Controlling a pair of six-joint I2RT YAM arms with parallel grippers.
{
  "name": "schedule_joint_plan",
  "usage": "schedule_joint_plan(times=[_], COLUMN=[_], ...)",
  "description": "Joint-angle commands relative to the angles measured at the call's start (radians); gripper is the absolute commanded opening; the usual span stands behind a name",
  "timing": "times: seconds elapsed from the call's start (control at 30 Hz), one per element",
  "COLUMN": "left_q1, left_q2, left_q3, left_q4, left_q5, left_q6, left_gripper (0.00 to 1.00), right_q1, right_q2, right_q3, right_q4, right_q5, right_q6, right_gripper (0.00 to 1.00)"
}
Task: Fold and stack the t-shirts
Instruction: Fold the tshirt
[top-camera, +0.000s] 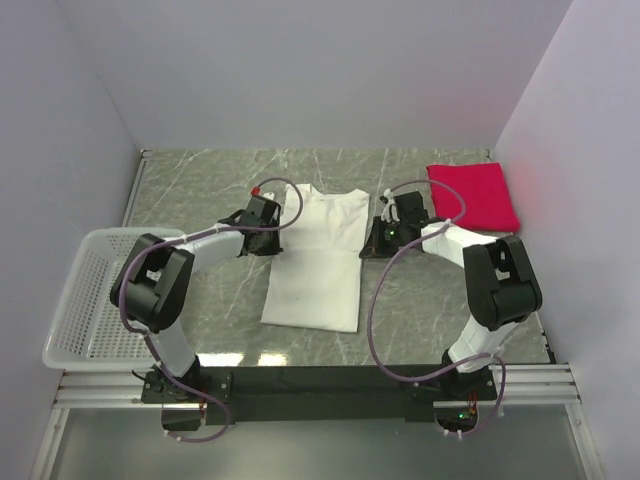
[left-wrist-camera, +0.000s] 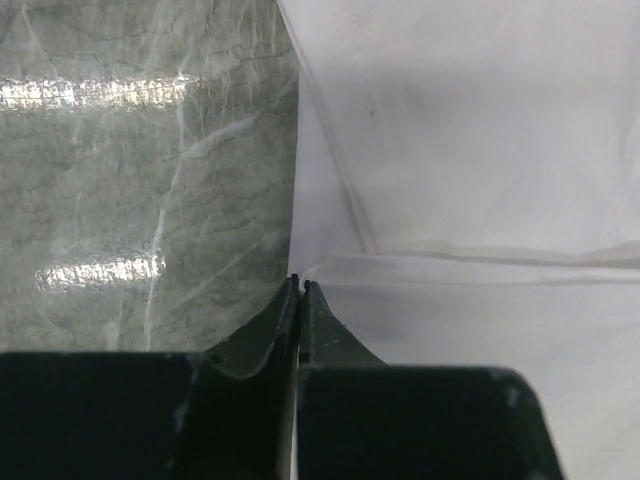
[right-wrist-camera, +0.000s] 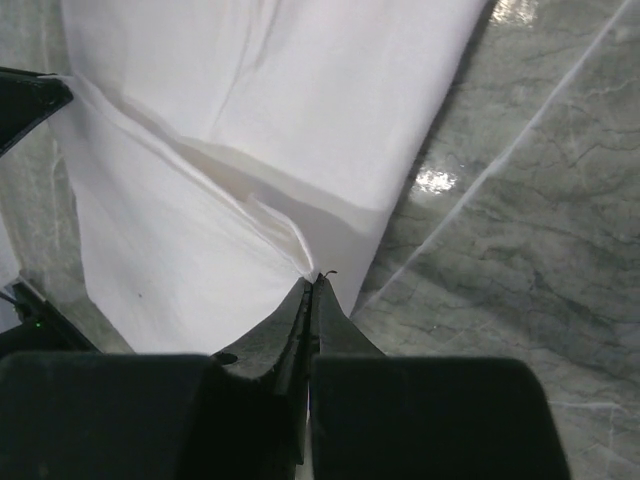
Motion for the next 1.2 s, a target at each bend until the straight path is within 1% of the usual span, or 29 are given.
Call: schedule_joint_plan(times=[0.0,0.03,0.1,0.17,0.2,0.23,0.27,0.33,0.37,0.4,0.43,0.47,0.53,0.57,0.6,0.63,0.67,0.73,0.77,0.8,0.9,1.03,1.13,1.17], left_q1=[0.005,0.005,0.005,0.005,0.003,0.002,0.0,-0.004,-0.006,-0.006,-0.012,-0.021,-0.068,-0.088,-0.128,-0.145,-0.157,-0.178,-0.179,-0.181,-0.181,-0.181,-0.181,-0.181], left_q2=[0.01,0.013,0.016,0.002,-0.01,-0.042,-0.064,-0.135,-0.16,-0.185,-0.238,-0.265,-0.33,-0.343,-0.349,-0.346,-0.337,-0.296,-0.282,-0.268,-0.217,-0.13,-0.073,-0.056], left_q3=[0.046,0.051,0.068,0.086,0.089,0.091,0.08,0.065,0.049,0.04,0.028,-0.004,-0.04,-0.075,-0.095,-0.113,-0.144,-0.168,-0.188,-0.199,-0.222,-0.219,-0.186,-0.141], left_q4=[0.035,0.034,0.023,-0.006,-0.012,-0.021,-0.026,-0.04,-0.066,-0.084,-0.1,-0.12,-0.13,-0.126,-0.114,-0.098,-0.088,-0.058,-0.051,-0.04,0.006,0.038,0.051,0.038], left_q5=[-0.029,-0.035,-0.043,-0.061,-0.064,-0.073,-0.081,-0.109,-0.116,-0.133,-0.135,-0.138,-0.155,-0.153,-0.144,-0.106,-0.095,-0.061,-0.052,-0.047,-0.023,-0.009,-0.003,-0.01], left_q6=[0.012,0.013,0.012,0.01,0.007,0.002,-0.004,-0.046,-0.065,-0.118,-0.146,-0.172,-0.234,-0.247,-0.264,-0.275,-0.29,-0.332,-0.346,-0.375,-0.421,-0.478,-0.496,-0.493], left_gripper=[0.06,0.08,0.15,0.21,0.3,0.37,0.45,0.54,0.64,0.65,0.71,0.73,0.72,0.67,0.63,0.59,0.53,0.48,0.43,0.41,0.4,0.39,0.41,0.41], right_q1=[0.0,0.0,0.0,0.0,0.002,0.013,0.022,0.043,0.046,0.048,0.048,0.048,0.053,0.054,0.057,0.059,0.059,0.057,0.059,0.056,0.05,0.008,-0.029,-0.033], right_q2=[0.019,0.027,0.021,0.001,-0.013,-0.043,-0.062,-0.12,-0.138,-0.178,-0.197,-0.213,-0.241,-0.24,-0.223,-0.208,-0.192,-0.136,-0.116,-0.07,0.033,0.16,0.24,0.254], right_q3=[0.031,0.033,0.031,0.033,0.045,0.056,0.065,0.086,0.088,0.074,0.062,0.045,-0.011,-0.025,-0.048,-0.058,-0.062,-0.05,-0.03,-0.019,0.026,0.086,0.149,0.19], right_q4=[0.001,-0.002,-0.01,-0.017,-0.048,-0.066,-0.083,-0.114,-0.117,-0.106,-0.093,-0.074,-0.011,0.009,0.053,0.075,0.095,0.124,0.127,0.139,0.15,0.119,0.09,0.078], right_q5=[0.05,0.056,0.081,0.105,0.13,0.142,0.16,0.199,0.2,0.199,0.173,0.147,0.096,0.04,0.009,-0.013,-0.037,-0.045,-0.048,-0.062,-0.073,-0.034,-0.01,-0.004], right_q6=[-0.02,-0.019,-0.015,-0.014,-0.02,-0.028,-0.031,-0.029,-0.023,0.004,0.018,0.033,0.092,0.11,0.145,0.164,0.181,0.199,0.201,0.201,0.19,0.166,0.152,0.147], right_gripper=[0.0,0.02,0.04,0.13,0.18,0.29,0.33,0.4,0.41,0.42,0.42,0.42,0.42,0.4,0.39,0.36,0.35,0.34,0.34,0.34,0.34,0.34,0.34,0.34])
